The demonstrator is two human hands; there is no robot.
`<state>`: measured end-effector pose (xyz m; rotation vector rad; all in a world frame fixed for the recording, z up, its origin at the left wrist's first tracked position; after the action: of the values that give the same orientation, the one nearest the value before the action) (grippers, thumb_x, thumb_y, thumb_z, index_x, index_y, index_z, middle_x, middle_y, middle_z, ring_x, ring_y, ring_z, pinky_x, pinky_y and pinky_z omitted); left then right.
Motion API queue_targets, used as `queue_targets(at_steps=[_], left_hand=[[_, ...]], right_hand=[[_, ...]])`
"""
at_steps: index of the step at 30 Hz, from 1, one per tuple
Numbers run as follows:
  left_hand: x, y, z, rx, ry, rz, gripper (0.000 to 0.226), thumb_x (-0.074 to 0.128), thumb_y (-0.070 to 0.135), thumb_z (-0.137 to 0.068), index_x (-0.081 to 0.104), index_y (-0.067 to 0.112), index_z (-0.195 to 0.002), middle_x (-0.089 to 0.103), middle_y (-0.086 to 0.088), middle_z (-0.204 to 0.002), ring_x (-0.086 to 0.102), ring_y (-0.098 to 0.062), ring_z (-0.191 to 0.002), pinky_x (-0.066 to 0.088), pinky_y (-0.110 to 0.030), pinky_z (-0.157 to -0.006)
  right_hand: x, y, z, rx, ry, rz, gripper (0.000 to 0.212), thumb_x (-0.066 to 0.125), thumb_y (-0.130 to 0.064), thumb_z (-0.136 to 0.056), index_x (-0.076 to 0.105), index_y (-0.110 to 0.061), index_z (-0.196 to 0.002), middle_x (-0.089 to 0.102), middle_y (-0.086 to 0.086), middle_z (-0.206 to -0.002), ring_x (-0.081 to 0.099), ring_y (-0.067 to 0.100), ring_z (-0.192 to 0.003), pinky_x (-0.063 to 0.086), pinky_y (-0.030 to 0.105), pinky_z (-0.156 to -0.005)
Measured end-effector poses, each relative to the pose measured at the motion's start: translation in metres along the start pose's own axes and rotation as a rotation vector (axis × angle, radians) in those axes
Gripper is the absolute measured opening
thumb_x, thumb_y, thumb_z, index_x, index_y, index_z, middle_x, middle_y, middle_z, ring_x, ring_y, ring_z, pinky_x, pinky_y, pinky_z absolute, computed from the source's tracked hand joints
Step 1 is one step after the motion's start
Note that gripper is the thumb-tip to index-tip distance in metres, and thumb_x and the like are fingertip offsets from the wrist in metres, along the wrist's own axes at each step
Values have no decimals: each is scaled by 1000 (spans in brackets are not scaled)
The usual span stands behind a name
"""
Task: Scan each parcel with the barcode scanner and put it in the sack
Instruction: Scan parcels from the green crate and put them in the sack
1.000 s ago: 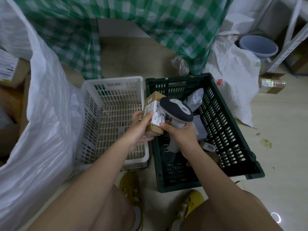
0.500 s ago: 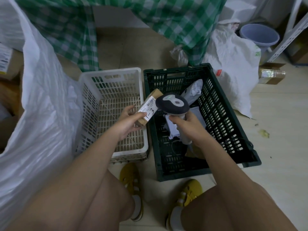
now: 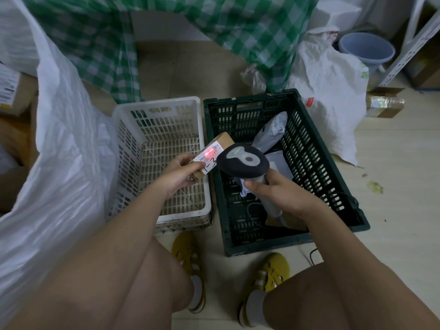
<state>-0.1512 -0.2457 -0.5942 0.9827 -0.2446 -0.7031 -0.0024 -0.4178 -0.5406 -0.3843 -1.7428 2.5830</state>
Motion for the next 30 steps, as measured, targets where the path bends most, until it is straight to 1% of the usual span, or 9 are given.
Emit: queue_targets(at_steps=[4,9,13,16,20,22,25,27,30], left_hand=[[-1,-1,-2,-4,6,-1,57,69,17,-87,46,14,-138,58,0,-118,61,-13,-101,51,-42,-97],[0,-3,-3,-14,4,-1,57,69,16,-87,45,14,-139,57,-4,-125,61,-16,-104,50,-43,-98],[1,-2,-3,-6,-13,-11,57,68,16,-87,45,13,-139,60,0,-116,62,-13,-99,51,-41,-97],[0,-3,-3,-5,-12,-12,57,68,16,-87,44,13,-139,59,1,-116,62,-13,-101,51,-42,-97],[0,-3,-2,2,-15,-10,57,68,16,-87,44,13,-139,59,1,-117,61,-14,-102,51,-42,-97],[0,-2,-1,13,-4,-14,58,69,18,-87,45,14,-139,58,-1,-123,62,-13,-102,53,-39,-94],[1,4,8,56,42,1,57,71,25,-86,47,17,-137,56,-1,-130,63,-12,-101,55,-32,-86],[4,10,20,95,87,27,56,71,28,-85,49,18,-135,55,0,-131,63,-11,-100,56,-29,-82],[9,22,45,172,165,24,51,70,28,-86,51,18,-132,56,0,-128,63,-8,-94,54,-23,-75]], right_hand=[[-4,-3,2,11,5,-4,43,56,-23,-96,42,-26,-136,54,-11,-133,48,8,-125,36,31,-109],[-5,-6,8,5,-11,44,47,55,-22,-96,39,-23,-140,51,-10,-135,46,8,-125,35,28,-107],[-6,-4,7,11,-24,80,47,56,-24,-96,41,-22,-140,52,-8,-137,46,9,-126,35,31,-110],[-5,-4,6,5,-28,79,48,56,-24,-96,40,-21,-141,51,-8,-137,46,8,-126,35,30,-109],[-6,-3,5,-5,-9,84,42,56,-24,-96,43,-22,-136,54,-8,-132,49,7,-121,38,28,-105],[-7,-2,5,-11,10,76,38,57,-22,-95,46,-22,-132,57,-11,-125,53,4,-114,42,21,-98],[-11,-3,3,-22,134,6,38,60,-21,-93,50,-19,-130,60,-14,-112,56,0,-102,44,14,-82],[-14,-5,1,-22,260,-51,36,61,-20,-93,53,-14,-128,62,-8,-109,58,7,-99,45,20,-79],[-14,-12,2,-37,404,-108,32,61,-19,-93,57,-8,-123,64,4,-110,59,19,-101,45,32,-83]])
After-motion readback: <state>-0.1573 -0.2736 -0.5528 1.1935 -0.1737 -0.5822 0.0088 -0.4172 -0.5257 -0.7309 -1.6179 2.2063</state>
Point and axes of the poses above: each hand's wrist, its own z-axis away from the middle knuckle, its own x-axis out of the palm, y = z × x, the point moved 5 cm from there along -z, towards the middle knuckle
